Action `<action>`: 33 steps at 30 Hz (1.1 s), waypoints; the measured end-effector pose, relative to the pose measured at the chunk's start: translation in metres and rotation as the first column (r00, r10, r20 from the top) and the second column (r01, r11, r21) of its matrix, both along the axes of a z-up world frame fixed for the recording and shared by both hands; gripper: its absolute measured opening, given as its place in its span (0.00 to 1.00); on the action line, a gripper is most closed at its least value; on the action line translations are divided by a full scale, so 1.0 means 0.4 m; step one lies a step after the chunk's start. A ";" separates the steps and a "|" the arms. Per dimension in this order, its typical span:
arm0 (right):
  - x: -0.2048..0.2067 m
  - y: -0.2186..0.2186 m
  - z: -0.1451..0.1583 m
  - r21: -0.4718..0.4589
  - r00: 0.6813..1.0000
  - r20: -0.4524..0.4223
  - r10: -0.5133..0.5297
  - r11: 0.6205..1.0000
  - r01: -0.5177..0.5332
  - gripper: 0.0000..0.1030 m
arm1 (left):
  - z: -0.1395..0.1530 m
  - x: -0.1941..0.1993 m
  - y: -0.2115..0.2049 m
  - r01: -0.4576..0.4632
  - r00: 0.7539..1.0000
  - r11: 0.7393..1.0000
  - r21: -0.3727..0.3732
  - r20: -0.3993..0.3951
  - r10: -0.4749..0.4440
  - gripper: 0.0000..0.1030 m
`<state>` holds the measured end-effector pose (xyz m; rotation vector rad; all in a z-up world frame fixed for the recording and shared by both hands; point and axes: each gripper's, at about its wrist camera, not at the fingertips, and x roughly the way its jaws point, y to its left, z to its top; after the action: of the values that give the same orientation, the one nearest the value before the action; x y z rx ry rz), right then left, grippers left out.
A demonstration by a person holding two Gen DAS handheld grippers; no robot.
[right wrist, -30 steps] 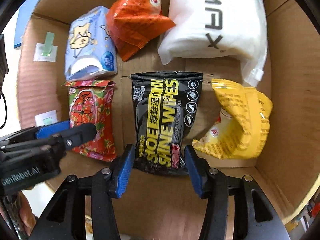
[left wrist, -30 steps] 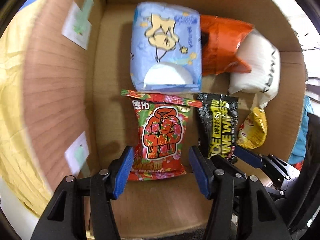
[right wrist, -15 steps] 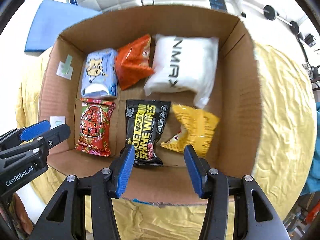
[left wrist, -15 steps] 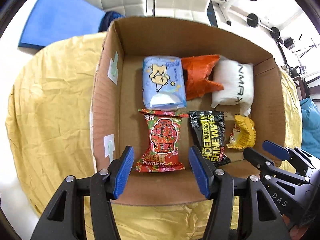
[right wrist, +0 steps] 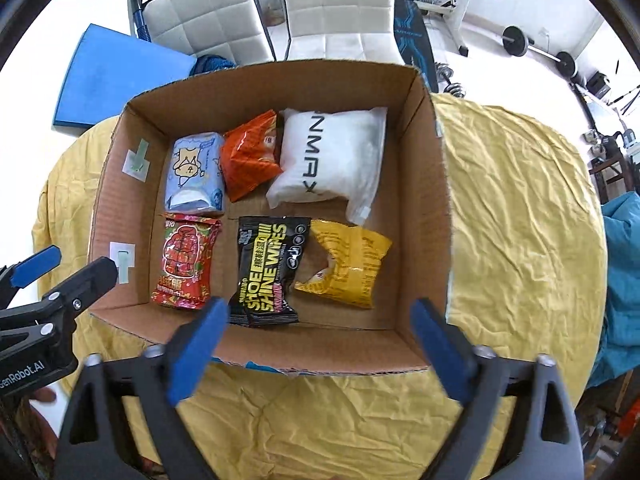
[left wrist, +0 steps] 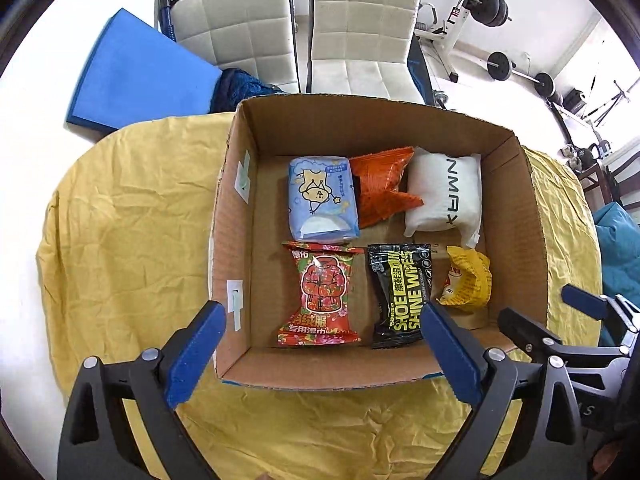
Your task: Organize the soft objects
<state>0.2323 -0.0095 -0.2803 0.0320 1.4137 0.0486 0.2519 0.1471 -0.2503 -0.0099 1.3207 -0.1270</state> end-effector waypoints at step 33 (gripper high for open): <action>-0.342 -0.101 0.557 0.046 0.955 0.297 -0.016 0.999 0.002 1.00 | 0.520 -0.319 -0.017 -0.075 0.946 0.997 -0.019 0.315 0.077 0.97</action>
<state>0.0953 -0.0501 -0.0574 0.0663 1.1102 0.0747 0.1243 0.1403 -0.0422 -0.0444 0.9977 -0.0642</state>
